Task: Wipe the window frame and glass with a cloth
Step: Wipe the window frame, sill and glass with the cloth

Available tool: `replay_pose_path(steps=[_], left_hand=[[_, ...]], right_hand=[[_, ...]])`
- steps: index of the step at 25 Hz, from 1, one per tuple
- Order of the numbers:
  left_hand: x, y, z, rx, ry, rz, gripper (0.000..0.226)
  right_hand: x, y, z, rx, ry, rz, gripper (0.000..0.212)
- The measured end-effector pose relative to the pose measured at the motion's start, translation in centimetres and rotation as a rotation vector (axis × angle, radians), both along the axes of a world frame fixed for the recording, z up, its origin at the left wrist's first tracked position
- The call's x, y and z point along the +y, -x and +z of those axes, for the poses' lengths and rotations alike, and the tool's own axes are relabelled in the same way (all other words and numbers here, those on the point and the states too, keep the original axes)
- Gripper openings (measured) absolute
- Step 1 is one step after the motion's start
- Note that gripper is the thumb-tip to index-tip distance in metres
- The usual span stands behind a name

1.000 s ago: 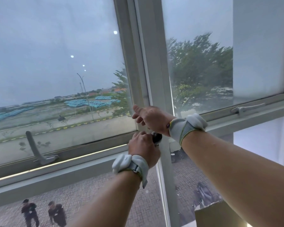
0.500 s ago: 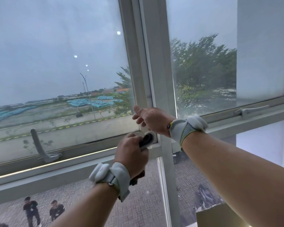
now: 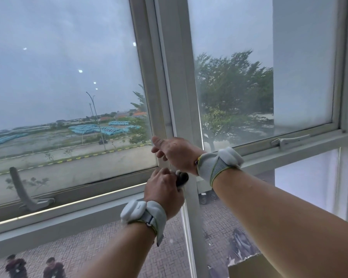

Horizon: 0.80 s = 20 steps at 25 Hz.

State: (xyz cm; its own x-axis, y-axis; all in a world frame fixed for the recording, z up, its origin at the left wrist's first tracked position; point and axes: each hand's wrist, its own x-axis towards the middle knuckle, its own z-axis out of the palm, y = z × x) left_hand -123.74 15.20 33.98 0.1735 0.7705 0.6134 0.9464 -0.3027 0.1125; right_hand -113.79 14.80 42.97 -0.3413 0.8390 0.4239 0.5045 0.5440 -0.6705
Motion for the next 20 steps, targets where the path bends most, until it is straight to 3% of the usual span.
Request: replay_pose_path(steps=[3, 5, 8, 11, 13, 16, 18, 20], left_hand=[[-1.0, 0.5, 0.0, 0.0, 0.018, -0.061, 0.028], [-2.4, 1.0, -0.3, -0.115, 0.038, -0.127, 0.023], [-3.5, 2.4, -0.5, -0.559, 0.028, -0.086, 0.014], [-3.3, 3.2, 0.7, -0.831, -0.051, -0.008, 0.02], [-4.5, 2.2, 1.6, -0.783, -0.053, -0.075, 0.013], [-5.7, 0.6, 1.5, -0.49, 0.052, -0.275, 0.028], [-6.3, 0.7, 1.8, -0.531, 0.203, -0.35, 0.035], [-6.6, 1.7, 2.4, -0.644, 0.309, -0.392, 0.038]], right_hand=[[-0.2, 0.2, -0.2, 0.011, 0.01, 0.01, 0.055], [-0.9, 0.2, -0.5, 0.038, -0.036, -0.016, 0.048], [-2.2, -0.4, -1.8, 0.099, -0.167, -0.181, 0.038], [-3.0, -0.2, -4.3, 0.154, -0.03, -0.194, 0.052], [-3.5, 0.7, -5.5, 0.281, 0.124, -0.102, 0.062], [-2.8, -0.1, -6.8, 0.607, 0.248, 0.01, 0.041], [-2.3, -1.4, -7.7, 0.727, 0.31, -0.01, 0.031], [-2.0, -2.4, -8.6, 0.62, 0.21, -0.14, 0.025]])
